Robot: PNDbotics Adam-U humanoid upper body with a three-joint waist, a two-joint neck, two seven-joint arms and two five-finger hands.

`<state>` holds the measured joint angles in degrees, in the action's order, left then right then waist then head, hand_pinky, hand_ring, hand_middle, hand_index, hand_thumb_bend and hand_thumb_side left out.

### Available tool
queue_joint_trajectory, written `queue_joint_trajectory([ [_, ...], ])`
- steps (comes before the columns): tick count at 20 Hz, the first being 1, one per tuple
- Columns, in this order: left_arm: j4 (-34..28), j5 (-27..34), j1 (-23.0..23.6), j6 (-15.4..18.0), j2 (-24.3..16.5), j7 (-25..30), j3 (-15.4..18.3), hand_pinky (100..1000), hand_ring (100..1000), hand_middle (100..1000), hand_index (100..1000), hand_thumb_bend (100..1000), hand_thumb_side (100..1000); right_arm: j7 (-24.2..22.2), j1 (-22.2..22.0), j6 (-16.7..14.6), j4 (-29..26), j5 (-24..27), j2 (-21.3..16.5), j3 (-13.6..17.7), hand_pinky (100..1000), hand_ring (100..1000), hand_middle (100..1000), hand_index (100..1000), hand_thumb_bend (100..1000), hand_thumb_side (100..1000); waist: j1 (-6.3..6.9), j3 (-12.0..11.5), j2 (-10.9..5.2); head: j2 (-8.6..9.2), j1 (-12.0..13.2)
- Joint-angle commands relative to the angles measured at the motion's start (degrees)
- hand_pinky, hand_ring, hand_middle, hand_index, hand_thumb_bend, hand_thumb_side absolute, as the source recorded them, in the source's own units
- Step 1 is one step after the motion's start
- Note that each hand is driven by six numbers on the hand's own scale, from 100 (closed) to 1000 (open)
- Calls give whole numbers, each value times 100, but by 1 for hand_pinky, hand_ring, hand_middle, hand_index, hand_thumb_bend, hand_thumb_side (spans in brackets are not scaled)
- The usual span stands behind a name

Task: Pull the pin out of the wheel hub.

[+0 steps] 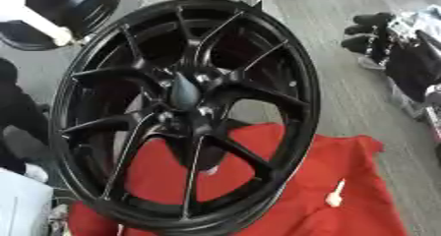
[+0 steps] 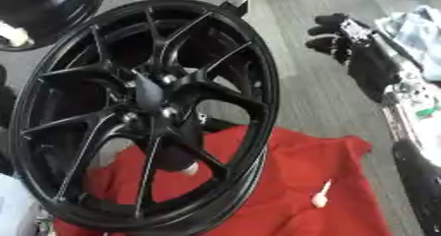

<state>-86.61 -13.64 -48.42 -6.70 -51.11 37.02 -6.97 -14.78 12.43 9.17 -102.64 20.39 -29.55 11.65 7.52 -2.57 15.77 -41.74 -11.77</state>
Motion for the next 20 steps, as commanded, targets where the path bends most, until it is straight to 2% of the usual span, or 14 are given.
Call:
queue_joint_trajectory([
  [1,347,-140,270,-3,-355,-331,427,793,673,556,282,180,100,32,16,-12,-77,2,-180,80,925,762,738,828,100,729,-43,-11,-88,2,-9],
  [4,608,-293,629,34,-388,-578,600,810,700,601,412,310,100,52,20,-16,-80,17,-174,100,925,762,738,828,100,726,-46,-2,-87,-12,-5],
  [6,792,-378,818,83,-371,-650,660,823,728,639,471,333,100,68,24,-16,-82,33,-168,115,925,762,738,828,100,726,-52,-1,-87,-22,11],
  [8,922,-432,950,158,-344,-627,680,846,765,694,623,350,100,76,25,-14,-85,46,-165,120,925,762,738,828,100,725,-58,-1,-87,-24,23],
  [9,966,-458,1000,209,-329,-586,685,866,792,734,739,396,100,78,26,-13,-86,51,-165,121,925,762,738,828,100,724,-61,-3,-89,-25,30],
  [10,1000,-486,1039,266,-314,-544,695,871,797,740,759,407,100,79,25,-13,-88,54,-165,122,925,762,738,828,100,724,-63,-6,-91,-23,37],
  [11,1030,-520,1083,330,-296,-497,706,899,834,783,866,513,170,82,23,-12,-88,56,-165,125,925,762,738,828,100,724,-65,-12,-93,-18,44],
  [12,1064,-562,1125,387,-279,-464,727,905,843,796,898,591,327,85,20,-11,-88,60,-164,128,925,762,738,828,100,724,-67,-18,-96,-14,45],
  [14,1133,-687,1185,460,-255,-441,763,920,857,814,937,647,450,86,12,-9,-87,67,-166,127,925,762,737,828,100,725,-70,-28,-101,-11,41],
  [17,1198,-858,1224,519,-224,-424,794,928,863,821,974,664,504,80,5,-10,-85,61,-170,120,925,762,737,828,100,726,-72,-31,-104,-29,42],
  [19,1209,-876,1228,534,-189,-433,820,919,855,814,962,603,544,81,3,-11,-84,58,-170,119,925,762,737,828,100,725,-74,-31,-105,-38,46],
  [20,1205,-832,1225,518,-167,-467,839,913,849,808,946,536,566,82,2,-12,-84,58,-169,120,925,762,737,828,100,726,-75,-31,-104,-39,46],
])
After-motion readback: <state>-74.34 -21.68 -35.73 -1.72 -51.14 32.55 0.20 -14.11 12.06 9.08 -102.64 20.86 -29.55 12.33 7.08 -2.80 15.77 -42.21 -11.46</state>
